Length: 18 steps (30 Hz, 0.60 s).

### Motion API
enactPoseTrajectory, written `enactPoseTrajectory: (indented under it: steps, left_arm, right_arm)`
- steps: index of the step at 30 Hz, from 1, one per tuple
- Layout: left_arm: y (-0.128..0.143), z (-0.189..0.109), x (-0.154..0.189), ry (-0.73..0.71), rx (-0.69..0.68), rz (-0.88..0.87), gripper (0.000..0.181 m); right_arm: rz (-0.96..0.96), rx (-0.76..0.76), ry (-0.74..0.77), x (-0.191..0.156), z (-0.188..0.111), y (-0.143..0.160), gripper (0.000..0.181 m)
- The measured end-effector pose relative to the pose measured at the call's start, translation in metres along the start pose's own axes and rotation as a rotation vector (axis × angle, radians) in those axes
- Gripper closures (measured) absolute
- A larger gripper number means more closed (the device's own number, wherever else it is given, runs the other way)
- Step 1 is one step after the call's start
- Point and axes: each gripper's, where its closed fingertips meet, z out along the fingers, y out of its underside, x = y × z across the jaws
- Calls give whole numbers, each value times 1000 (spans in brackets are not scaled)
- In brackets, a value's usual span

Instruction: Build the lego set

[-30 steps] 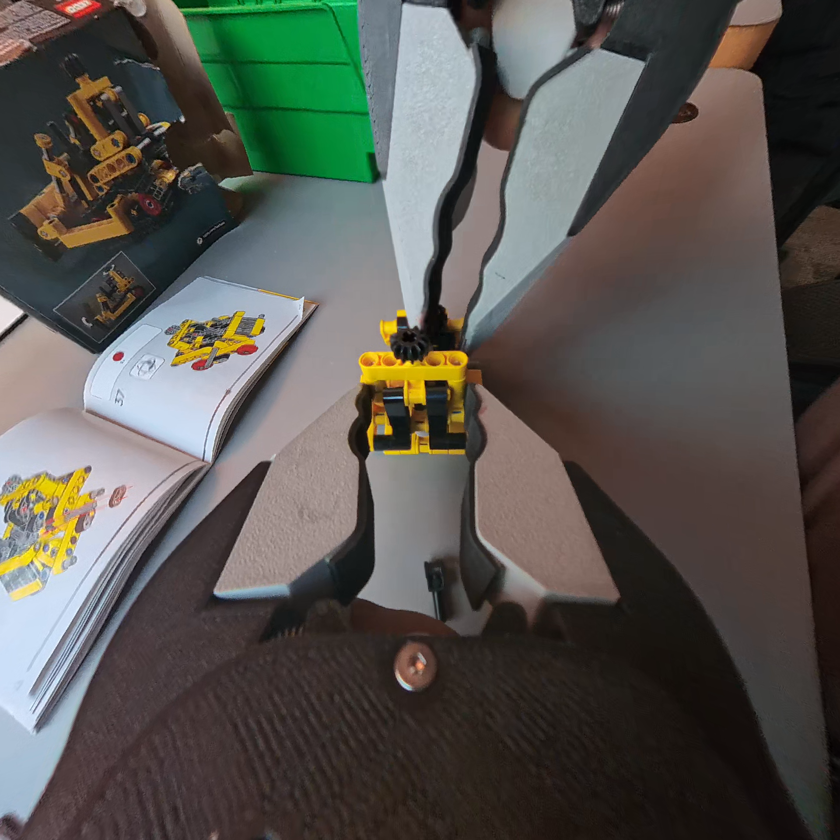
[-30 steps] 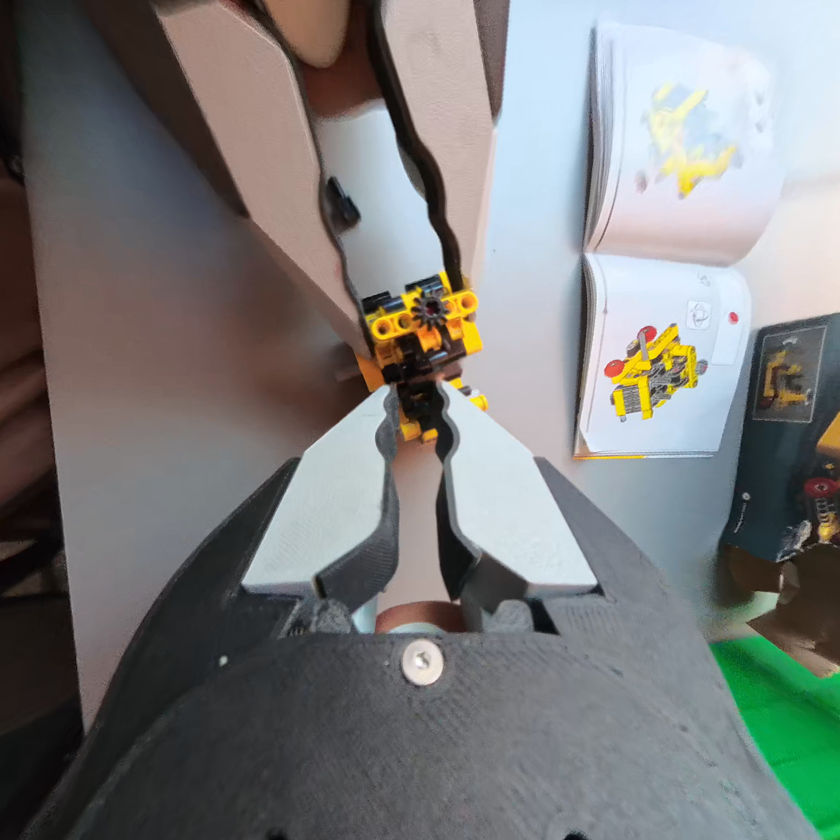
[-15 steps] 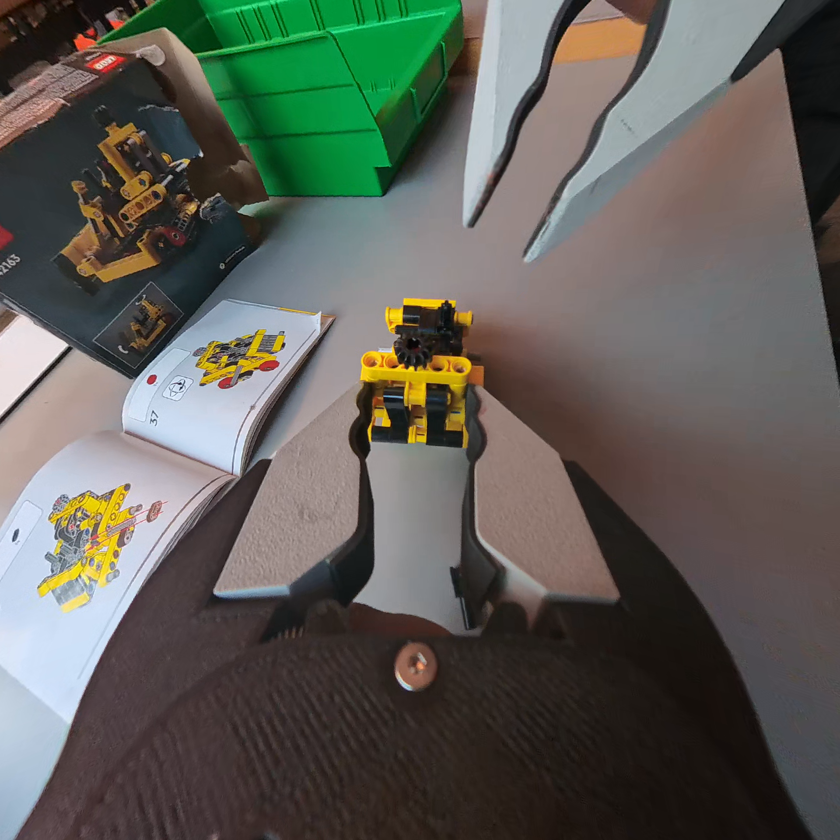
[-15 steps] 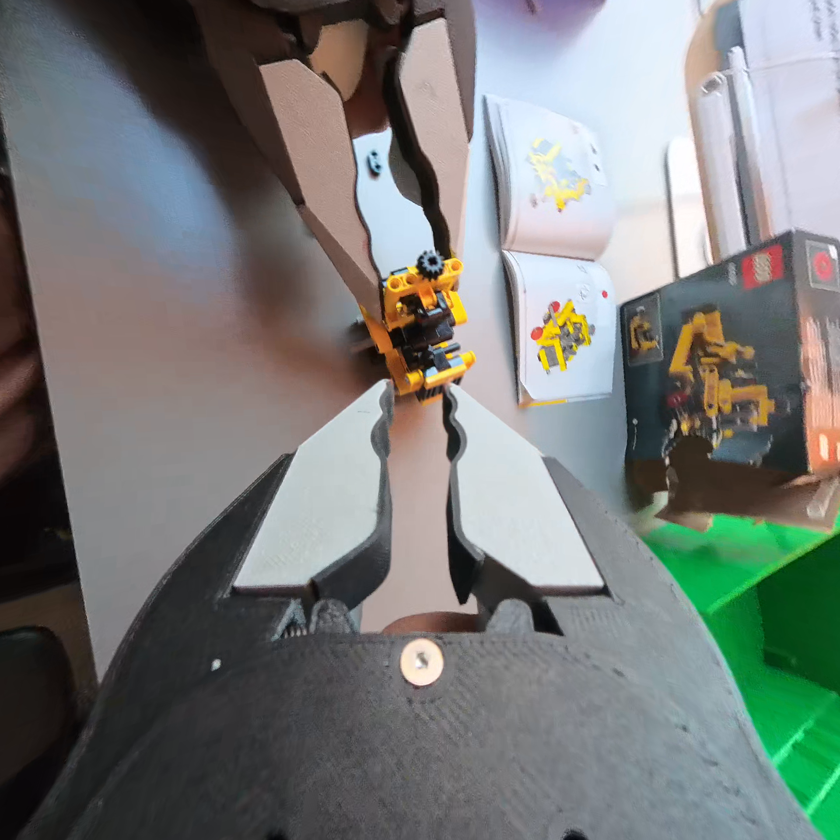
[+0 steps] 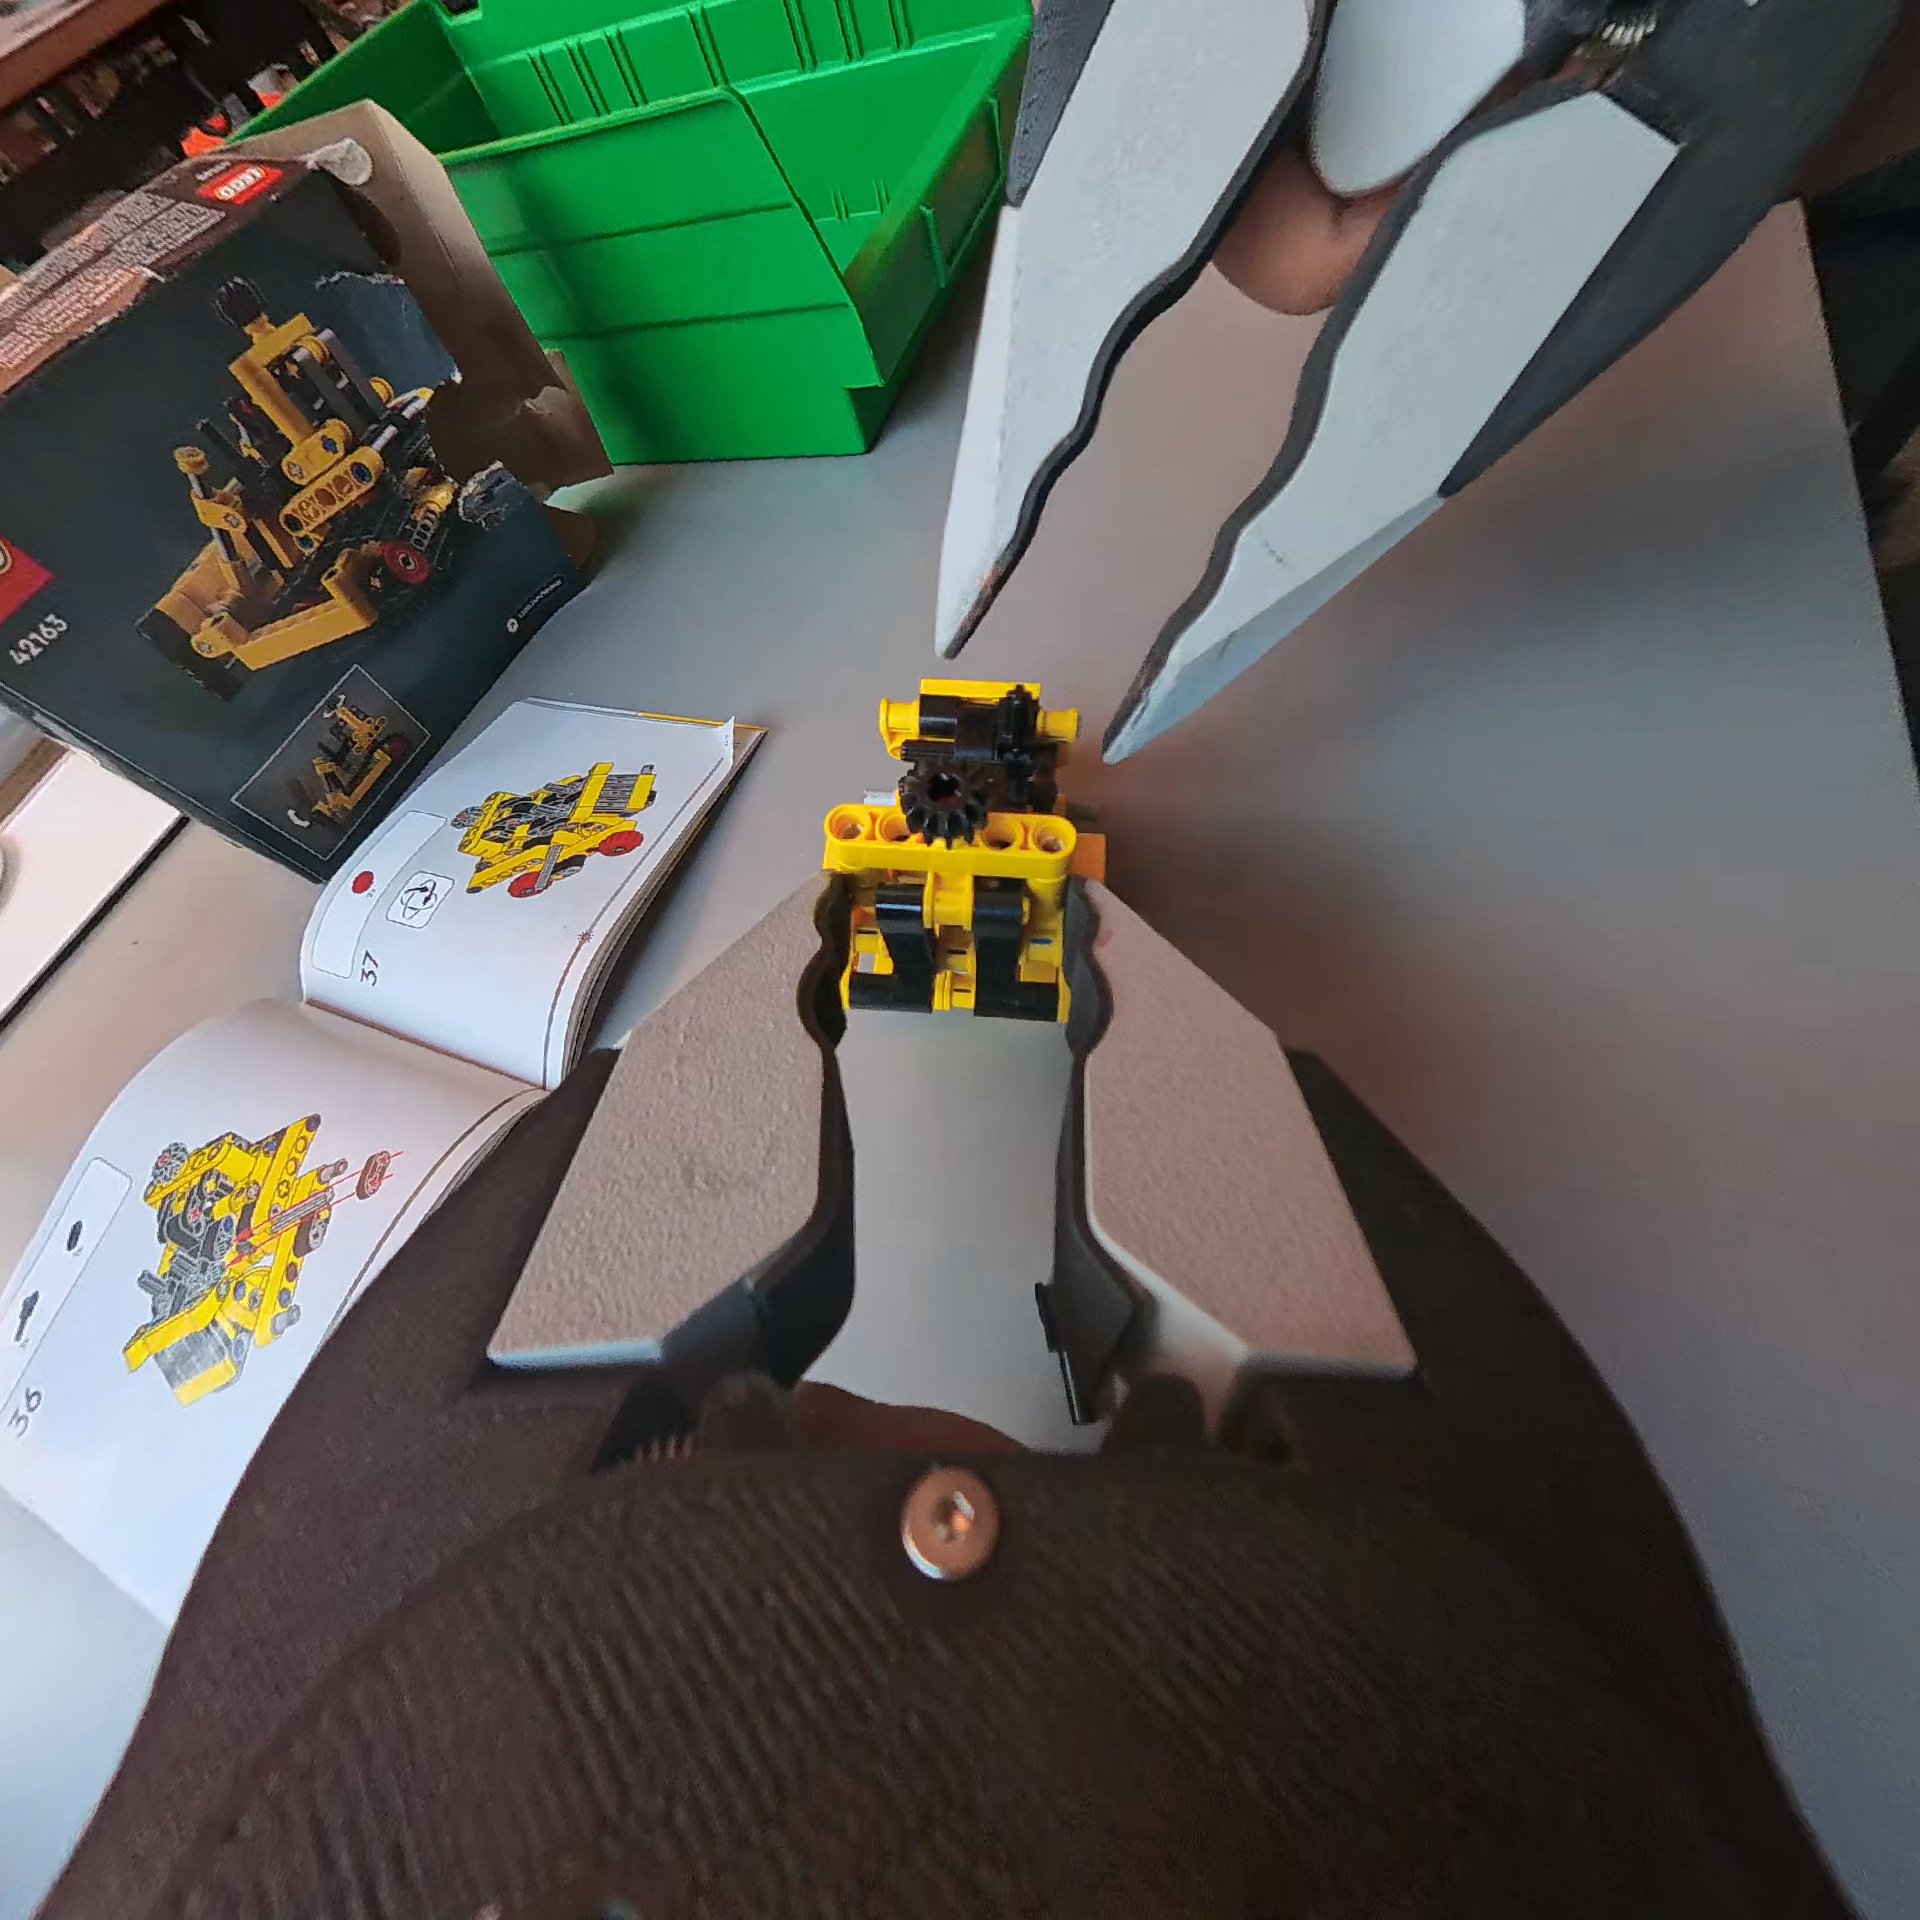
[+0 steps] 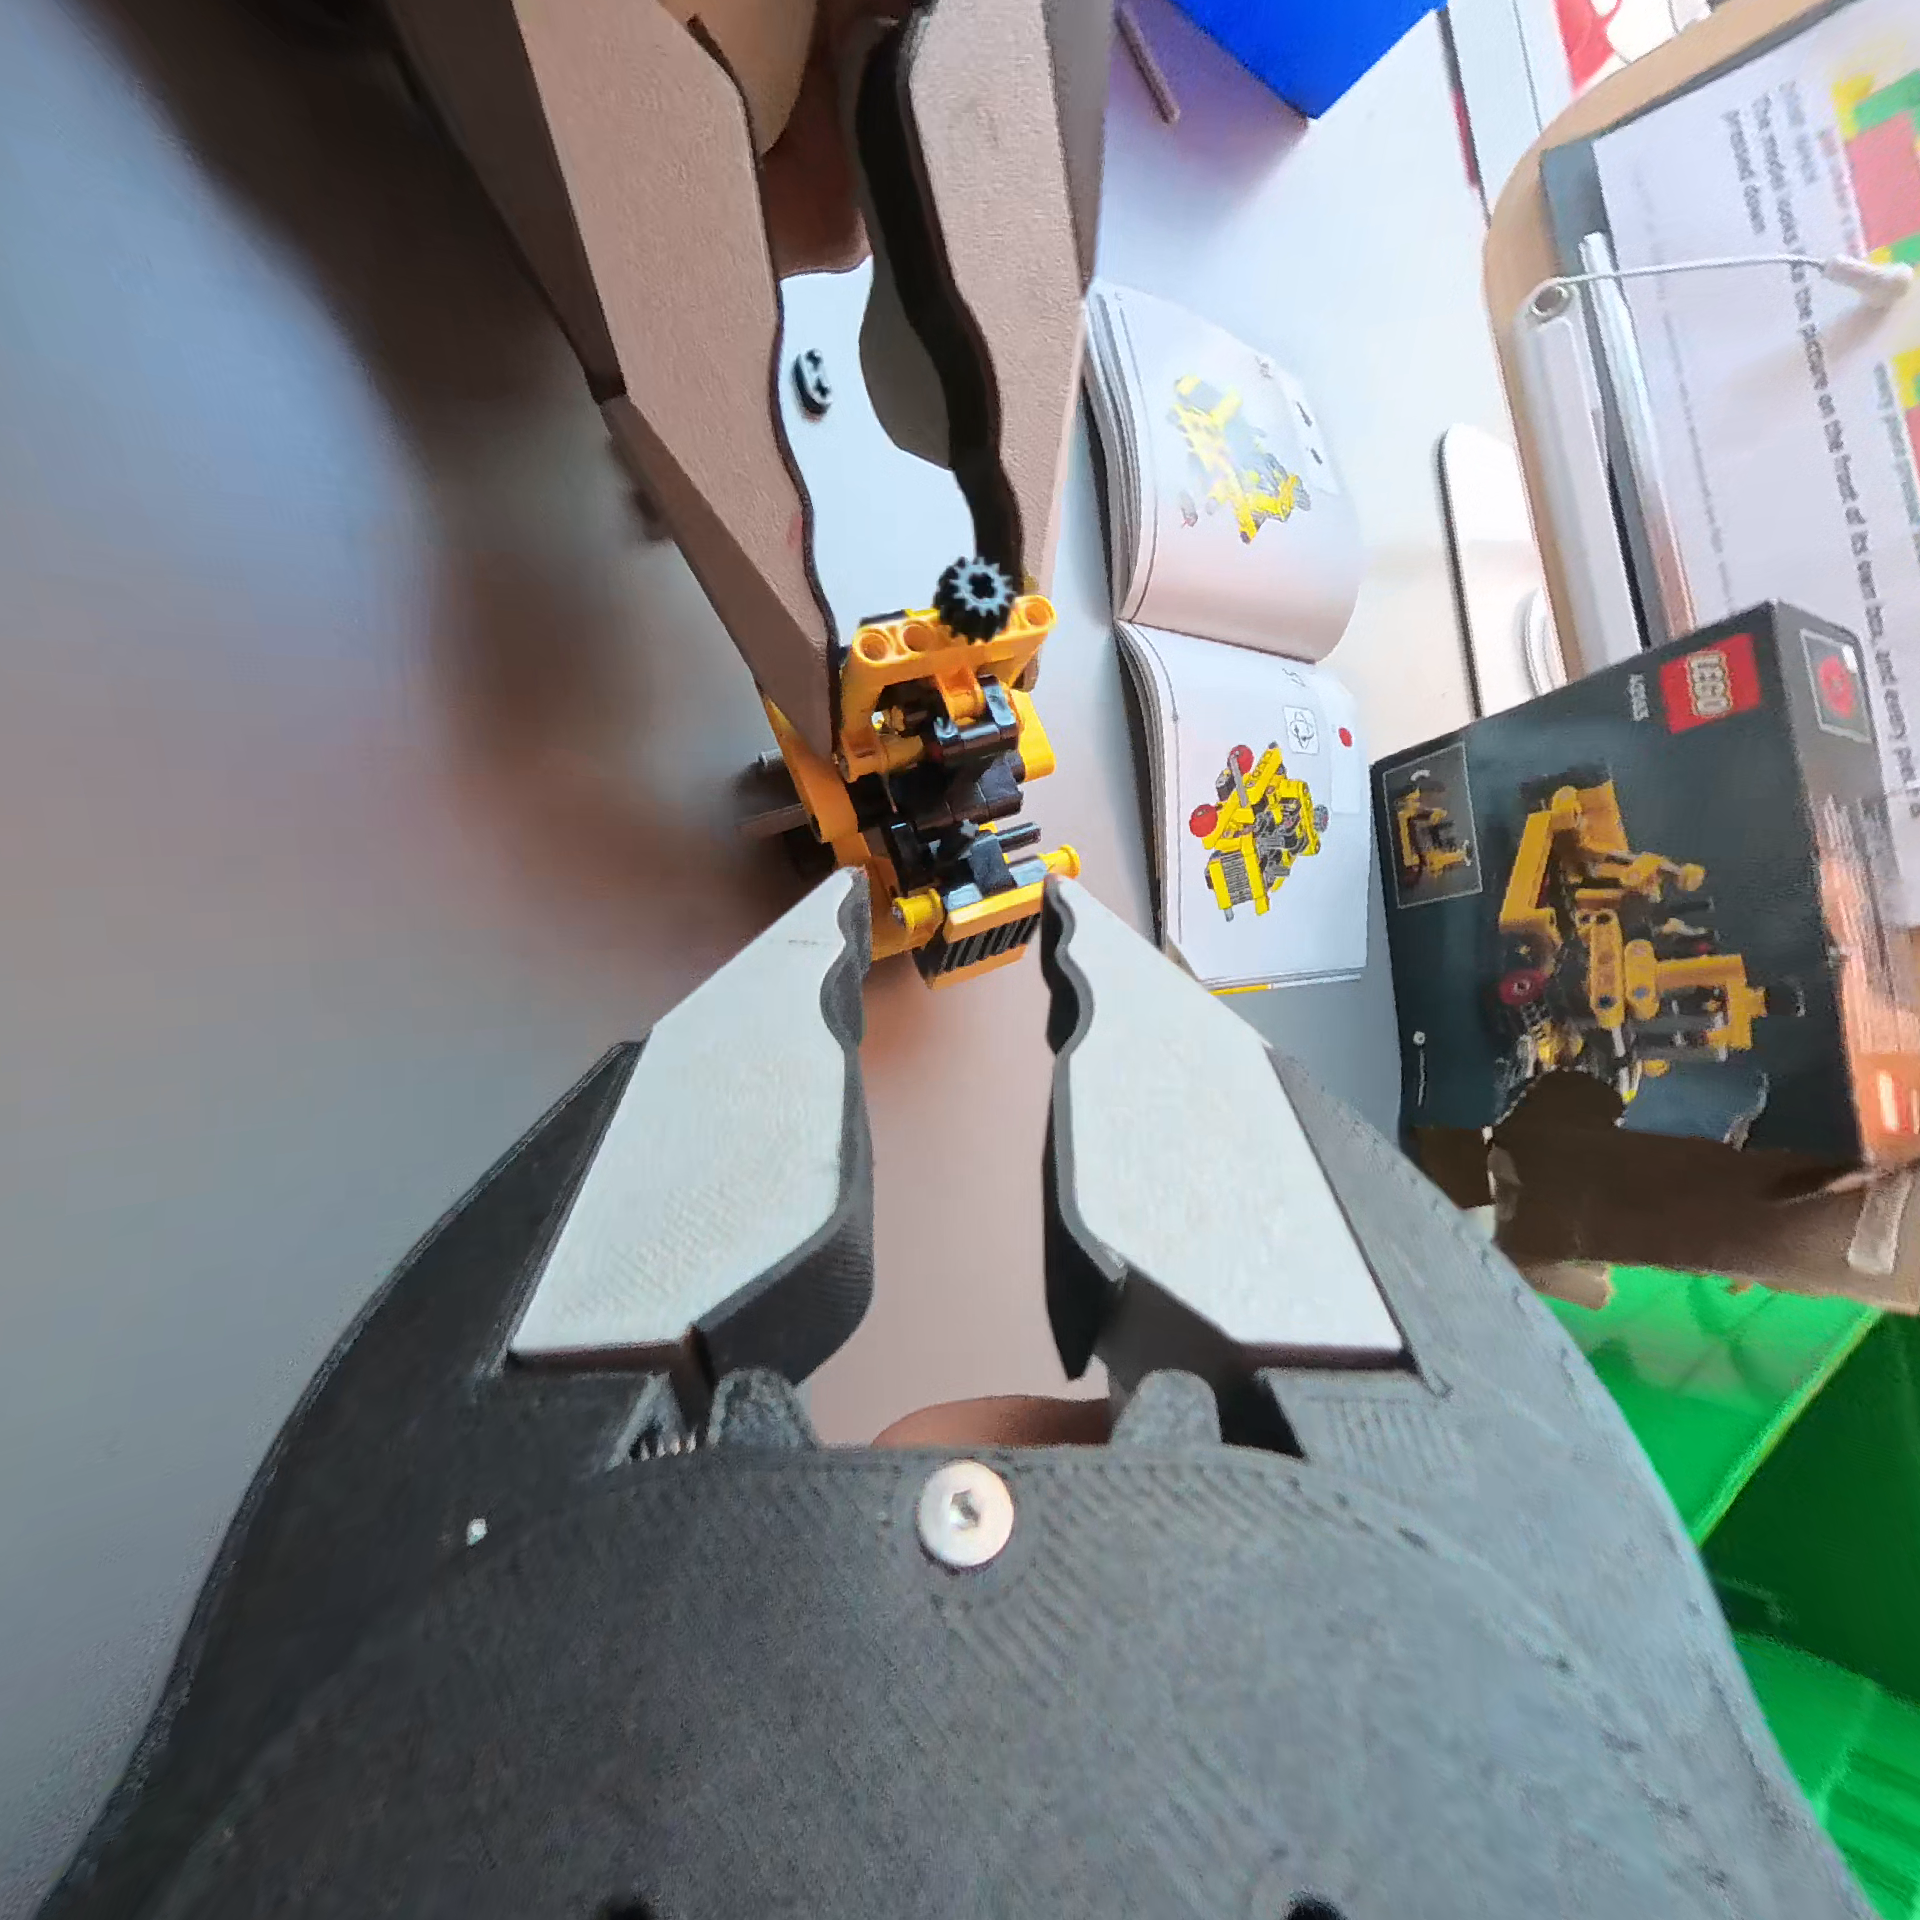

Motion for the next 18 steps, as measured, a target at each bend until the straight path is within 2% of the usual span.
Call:
enactPoseTrajectory:
  steps: [4,8,18]
  left_arm:
    - [0,0,-1,16,-2,-25,142]
    - [1,0,-1,17,-1,-21,142]
    - [2,0,-2,33,-6,-55,142]
  right_arm:
    - [-90,4,-14,0,8,-3,157]
    - [-85,1,-42,0,16,-1,155]
    - [-82,-2,-68,1,12,-2,157]
